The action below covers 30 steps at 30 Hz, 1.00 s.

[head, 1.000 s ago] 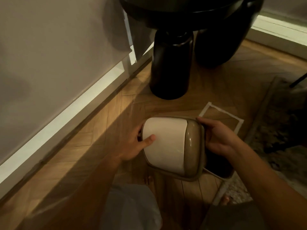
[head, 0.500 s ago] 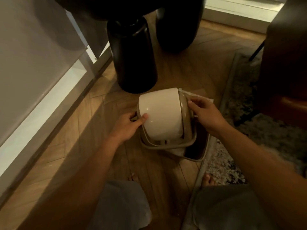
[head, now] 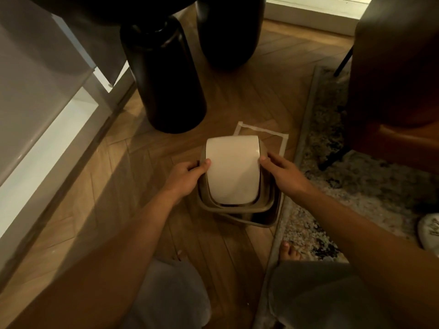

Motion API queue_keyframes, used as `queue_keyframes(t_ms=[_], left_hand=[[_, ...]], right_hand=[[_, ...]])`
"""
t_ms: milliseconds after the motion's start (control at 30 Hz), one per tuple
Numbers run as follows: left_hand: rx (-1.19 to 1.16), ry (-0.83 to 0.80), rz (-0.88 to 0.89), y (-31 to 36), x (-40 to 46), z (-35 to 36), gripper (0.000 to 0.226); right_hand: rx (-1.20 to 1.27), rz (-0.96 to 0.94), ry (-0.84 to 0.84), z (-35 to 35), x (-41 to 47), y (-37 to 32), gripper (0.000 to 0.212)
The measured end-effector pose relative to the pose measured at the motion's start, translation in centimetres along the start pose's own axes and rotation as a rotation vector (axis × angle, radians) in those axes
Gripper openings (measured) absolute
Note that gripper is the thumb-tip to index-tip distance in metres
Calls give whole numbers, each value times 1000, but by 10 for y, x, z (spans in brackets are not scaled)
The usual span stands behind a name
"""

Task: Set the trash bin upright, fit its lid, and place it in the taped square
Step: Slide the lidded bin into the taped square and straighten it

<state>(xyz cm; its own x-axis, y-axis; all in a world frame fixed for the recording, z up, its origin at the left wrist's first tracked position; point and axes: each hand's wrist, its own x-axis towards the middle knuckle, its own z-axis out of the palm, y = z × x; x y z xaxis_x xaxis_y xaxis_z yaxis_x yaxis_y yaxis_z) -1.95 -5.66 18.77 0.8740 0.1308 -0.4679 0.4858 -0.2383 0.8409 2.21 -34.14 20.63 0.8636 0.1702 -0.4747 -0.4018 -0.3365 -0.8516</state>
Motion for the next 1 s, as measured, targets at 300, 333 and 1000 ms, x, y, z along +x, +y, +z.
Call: queue_keyframes(t_ms=[300,333,1000], left_hand=[[-2,-60,-37,3,13,29,42],[3,-97,-58,2,14,32,50],[151,-269,-112,-9,23,58,66]], right_hand=[[49,16,29,-18,-4,28,79],[31,25,43,-19,-4,32,79],[-244,90,-40,-28,-17,72,74]])
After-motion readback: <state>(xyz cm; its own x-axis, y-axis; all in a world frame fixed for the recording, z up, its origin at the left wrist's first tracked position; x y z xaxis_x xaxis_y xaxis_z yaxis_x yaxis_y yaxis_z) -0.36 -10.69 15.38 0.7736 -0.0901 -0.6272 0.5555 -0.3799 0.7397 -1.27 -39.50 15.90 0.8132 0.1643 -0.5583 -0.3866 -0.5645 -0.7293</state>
